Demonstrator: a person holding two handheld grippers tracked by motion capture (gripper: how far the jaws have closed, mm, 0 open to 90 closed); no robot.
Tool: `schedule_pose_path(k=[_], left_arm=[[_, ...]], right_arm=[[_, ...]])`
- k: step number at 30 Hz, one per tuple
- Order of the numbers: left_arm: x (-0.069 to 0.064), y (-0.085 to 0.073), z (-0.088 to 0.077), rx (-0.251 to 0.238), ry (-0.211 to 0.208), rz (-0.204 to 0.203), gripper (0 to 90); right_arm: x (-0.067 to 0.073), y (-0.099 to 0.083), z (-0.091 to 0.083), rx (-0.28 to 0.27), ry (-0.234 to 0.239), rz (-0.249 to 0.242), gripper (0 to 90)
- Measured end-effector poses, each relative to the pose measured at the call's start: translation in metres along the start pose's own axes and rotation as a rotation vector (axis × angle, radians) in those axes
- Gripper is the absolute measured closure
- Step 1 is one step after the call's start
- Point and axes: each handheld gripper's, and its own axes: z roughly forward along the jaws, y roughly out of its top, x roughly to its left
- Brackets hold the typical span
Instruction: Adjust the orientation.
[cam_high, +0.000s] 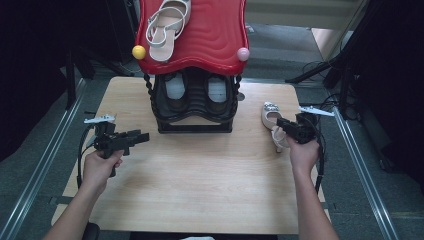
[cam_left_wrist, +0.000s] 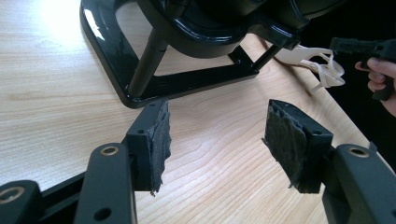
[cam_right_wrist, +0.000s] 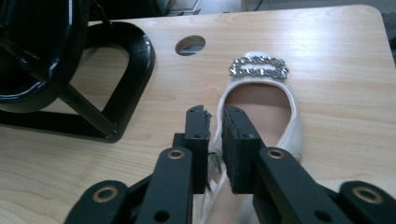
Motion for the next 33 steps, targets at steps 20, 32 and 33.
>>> schedule_pose_path(k=[20, 32, 33], left_arm=[[0.002, -0.007, -0.009, -0.006, 0.013, -0.015, 40.4], [0.001, -0.009, -0.012, -0.007, 0.019, -0.017, 40.3], [0.001, -0.009, -0.012, -0.007, 0.019, -0.016, 40.3]], right_arm=[[-0.001, -0.010, 0.044, 0.080, -0.053, -0.008, 74.5], [0.002, -0.010, 0.051, 0.117, -0.101, -0.024, 84.2], [0.002, -0.010, 0.051, 0.115, -0.104, -0.025, 85.1]])
